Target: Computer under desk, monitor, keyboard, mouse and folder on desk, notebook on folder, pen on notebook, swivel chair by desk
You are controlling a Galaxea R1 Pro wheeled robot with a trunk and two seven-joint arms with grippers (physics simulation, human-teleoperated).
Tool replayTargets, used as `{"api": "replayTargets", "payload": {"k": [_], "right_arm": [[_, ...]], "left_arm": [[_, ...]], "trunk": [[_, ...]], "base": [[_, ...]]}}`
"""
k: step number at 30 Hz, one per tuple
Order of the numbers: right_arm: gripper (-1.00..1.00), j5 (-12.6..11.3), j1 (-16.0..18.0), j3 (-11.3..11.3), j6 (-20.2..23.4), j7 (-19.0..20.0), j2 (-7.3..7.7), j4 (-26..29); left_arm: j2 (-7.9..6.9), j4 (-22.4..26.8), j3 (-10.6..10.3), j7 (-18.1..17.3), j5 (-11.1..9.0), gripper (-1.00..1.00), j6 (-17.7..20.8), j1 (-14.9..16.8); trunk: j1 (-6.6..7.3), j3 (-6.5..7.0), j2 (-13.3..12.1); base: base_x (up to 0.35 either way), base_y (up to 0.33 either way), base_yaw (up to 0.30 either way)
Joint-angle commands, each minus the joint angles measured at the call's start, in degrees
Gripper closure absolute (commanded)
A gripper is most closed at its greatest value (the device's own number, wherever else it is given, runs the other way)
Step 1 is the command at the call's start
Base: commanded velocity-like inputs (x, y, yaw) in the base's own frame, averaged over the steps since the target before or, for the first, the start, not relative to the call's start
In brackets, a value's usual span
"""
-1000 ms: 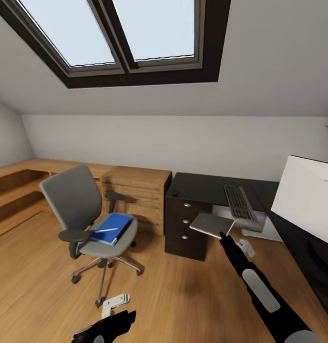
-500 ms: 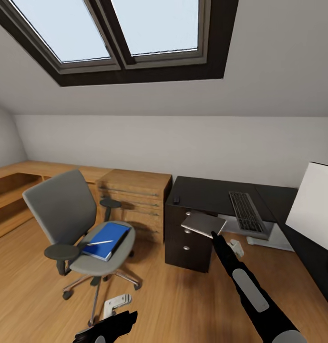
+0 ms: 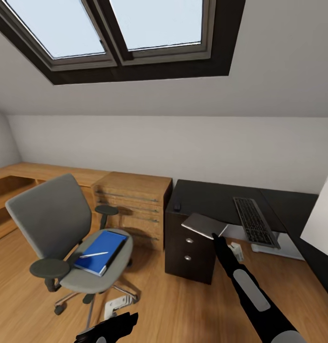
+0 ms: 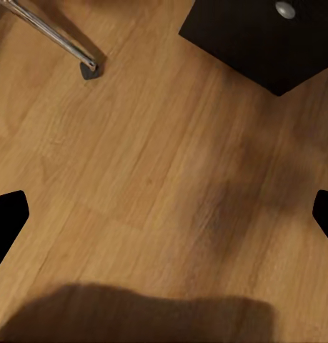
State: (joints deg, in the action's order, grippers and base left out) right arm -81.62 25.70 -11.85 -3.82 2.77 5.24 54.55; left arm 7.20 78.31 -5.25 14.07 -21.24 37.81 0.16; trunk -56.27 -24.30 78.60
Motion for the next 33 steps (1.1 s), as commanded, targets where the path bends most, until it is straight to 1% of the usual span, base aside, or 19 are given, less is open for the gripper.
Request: {"api": "replayTargets", "payload": {"k": [1,10,14,28,33], "right_arm": [[1.0,-0.78,0.05,-0.27,-0.4,0.33,0.09,-0.2],[1.0,-0.98,0.05,-0.26,-0.39,0.24,0.1,-1.01],[1.0,-0.99,0.05,-0.15,-0.44,0.22,0.07,-2.07],[1.0,-1.0,0.05,-0.1,-0.47,0.22,0.16,-2.26],[1.0,-1.0,0.05,0.02,-0.48,0.22,0.14,-2.3]], "left_arm": [[0.0,0.08,-0.03,0.52,-0.62,-1.0,0.15,0.02],[0.0,0.09,-0.03,0.47,-0.57,-1.0,0.15,0.02],[0.0,0.09,-0.07,0.38,-0.61,-1.0,0.15,0.02],[0.0,0.03,-0.11,0.18,-0.64,-1.0,0.1,0.02],[0.0,0.01,-0.58,0.21,-0.7,-1.0,0.14,0.02]], "trunk": [[-0.02,-0.05,0.03],[-0.02,-0.05,0.03],[-0.02,-0.05,0.03],[-0.02,-0.05,0.03],[-0.02,-0.05,0.03]], "base": [[0.177,0.0,0.0],[0.22,0.0,0.0],[0.286,0.0,0.0],[0.313,0.0,0.0],[0.218,0.0,0.0]]}}
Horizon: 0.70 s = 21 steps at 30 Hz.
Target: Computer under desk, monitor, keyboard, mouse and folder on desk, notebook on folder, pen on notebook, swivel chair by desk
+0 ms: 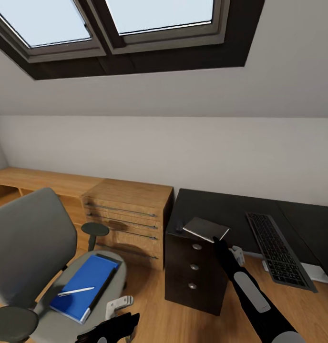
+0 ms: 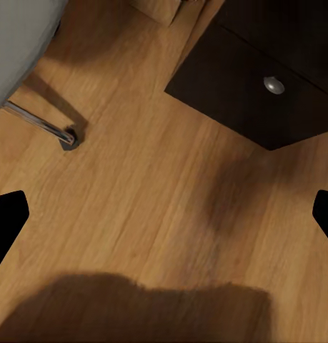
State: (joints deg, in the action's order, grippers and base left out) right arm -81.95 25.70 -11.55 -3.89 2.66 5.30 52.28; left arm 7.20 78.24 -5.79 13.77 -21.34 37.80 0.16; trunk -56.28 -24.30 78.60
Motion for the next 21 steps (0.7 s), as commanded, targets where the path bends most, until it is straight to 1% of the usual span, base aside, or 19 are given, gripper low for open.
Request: {"api": "replayTargets", "payload": {"k": [1,4,5,7,19,21], "right_arm": [[1.0,-0.67,0.05,-0.04,-0.41,0.3,0.07,-0.05],[1.0,-0.65,0.05,0.8,-0.41,0.28,0.06,-0.08],[1.0,-0.66,0.05,1.85,-0.4,0.38,0.06,-0.37],[1.0,-0.66,0.05,2.27,-0.41,0.44,0.02,-0.49],[1.0,-0.6,0.05,2.99,-0.4,0.54,0.11,-0.64],[1.0,-0.59,0.05,3.0,-0.4,0.56,0.12,-0.65]], "left_arm": [[0.0,0.06,-0.13,0.53,-0.61,-1.0,0.16,0.02],[0.0,-0.12,-0.21,0.55,-0.62,-1.0,0.17,0.02],[-0.06,-0.28,-0.25,0.55,-0.63,-1.0,0.17,0.02],[-0.07,-0.32,-0.26,0.55,-0.63,-1.0,0.17,0.02],[-0.02,-0.41,-0.27,0.47,-0.63,-1.0,0.17,0.02],[-0.02,-0.41,-0.27,0.47,-0.63,-1.0,0.17,0.02]], "trunk": [[-0.01,-0.05,0.03],[-0.01,-0.05,0.03],[-0.01,-0.05,0.03],[-0.01,-0.05,0.03],[-0.01,-0.05,0.03],[-0.01,-0.05,0.03]], "base": [[0.079,0.0,0.0],[0.045,0.0,0.0],[0.011,0.0,0.0],[0.007,0.0,0.0],[0.002,0.0,0.0],[0.099,0.0,0.0]]}}
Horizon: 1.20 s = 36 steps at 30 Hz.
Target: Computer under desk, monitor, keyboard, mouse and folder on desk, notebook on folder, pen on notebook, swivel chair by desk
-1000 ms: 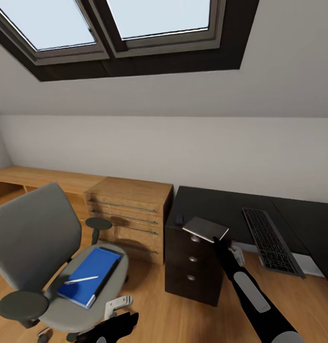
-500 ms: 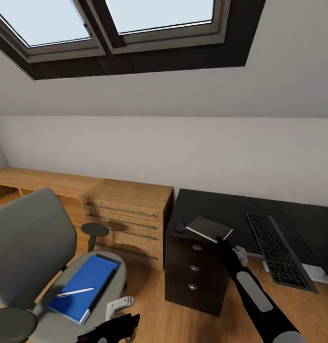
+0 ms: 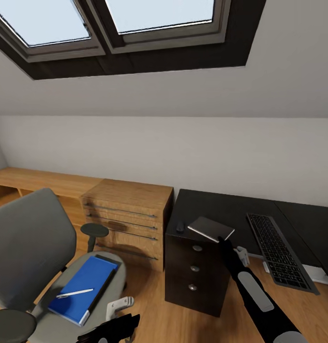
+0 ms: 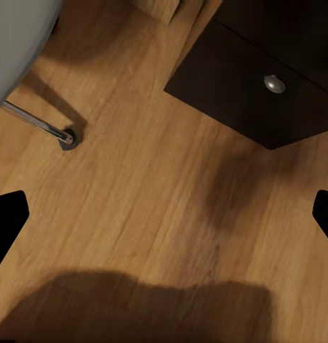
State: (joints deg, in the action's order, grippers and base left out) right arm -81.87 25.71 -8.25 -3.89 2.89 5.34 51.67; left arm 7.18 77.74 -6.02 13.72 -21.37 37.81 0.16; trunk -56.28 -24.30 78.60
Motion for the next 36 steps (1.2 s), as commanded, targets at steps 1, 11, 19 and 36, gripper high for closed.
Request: {"api": "replayTargets", "payload": {"k": [1,11,19,36], "right_arm": [[1.0,-0.66,0.04,-0.28,-0.41,0.34,0.09,-0.05],[1.0,-0.74,0.04,-0.15,-3.34,0.36,-0.2,-0.08],[1.0,-0.74,0.04,-0.1,-4.31,0.29,-0.11,-0.07],[1.0,-0.66,0.04,-0.21,-8.39,0.1,0.02,-1.48]], "left_arm": [[0.01,0.08,-0.04,0.52,-0.57,-1.0,0.16,0.02],[0.03,0.14,-2.07,0.66,-0.58,-1.0,0.16,0.02],[-0.05,0.37,-3.97,0.94,-0.6,-1.0,0.16,0.02],[-0.06,0.33,-4.08,1.01,-0.68,-1.0,0.16,0.02]], "trunk": [[-0.01,-0.06,0.03],[-0.01,-0.06,0.03],[-1.55,-1.31,2.84],[-5.29,-4.36,9.66]], "base": [[0.197,0.0,0.0],[0.091,0.0,0.0],[0.0,0.0,0.0],[0.0,0.0,0.0]]}}
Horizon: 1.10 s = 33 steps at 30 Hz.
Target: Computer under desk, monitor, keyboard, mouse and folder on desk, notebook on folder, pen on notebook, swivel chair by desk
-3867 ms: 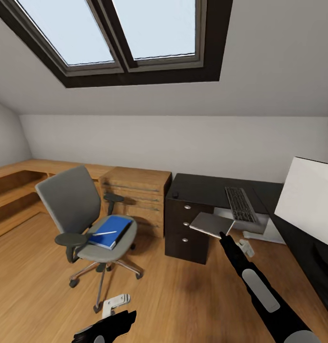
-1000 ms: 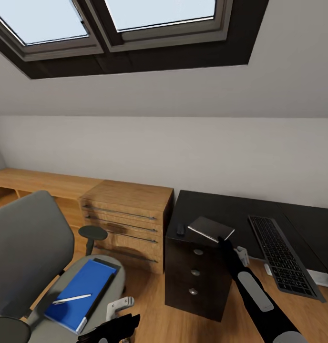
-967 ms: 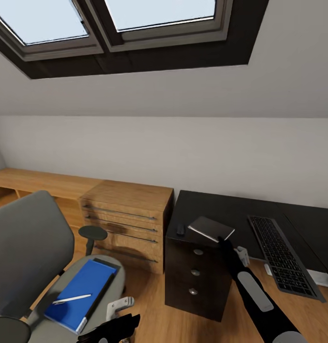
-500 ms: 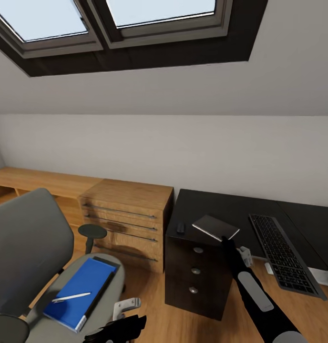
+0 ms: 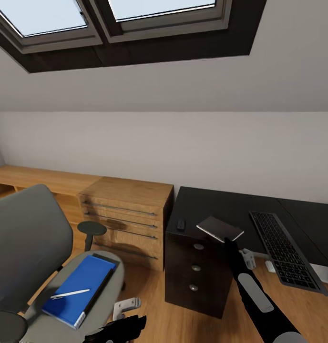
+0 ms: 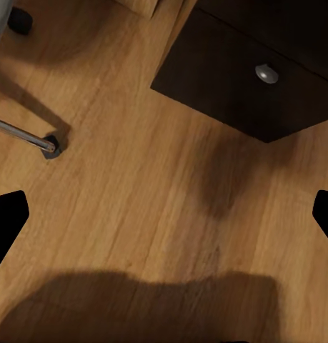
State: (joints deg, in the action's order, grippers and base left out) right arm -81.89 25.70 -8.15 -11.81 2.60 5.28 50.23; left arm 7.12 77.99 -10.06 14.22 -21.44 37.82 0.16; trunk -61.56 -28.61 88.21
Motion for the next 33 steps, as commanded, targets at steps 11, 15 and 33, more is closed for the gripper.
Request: {"api": "replayTargets", "payload": {"k": [11,15,33], "right_arm": [[1.0,-0.64,0.05,-0.35,-0.46,0.39,0.08,-0.04],[1.0,-0.64,0.05,-0.37,-0.48,0.39,0.02,-0.04],[1.0,-0.46,0.05,-0.38,-0.5,0.25,0.08,-0.06]], "left_arm": [[0.0,0.06,-0.05,0.47,-0.62,-1.0,0.15,0.02],[0.02,0.06,-0.05,0.48,-0.63,-1.0,0.15,0.02],[0.01,0.06,-0.05,0.55,-0.71,-1.0,0.15,0.02]], "trunk": [[-2.42,-2.03,4.46],[-3.3,-2.75,6.06],[-5.72,-4.73,10.47]], "base": [[0.0,0.0,0.0],[0.0,0.0,0.0],[0.0,0.0,0.0]]}}
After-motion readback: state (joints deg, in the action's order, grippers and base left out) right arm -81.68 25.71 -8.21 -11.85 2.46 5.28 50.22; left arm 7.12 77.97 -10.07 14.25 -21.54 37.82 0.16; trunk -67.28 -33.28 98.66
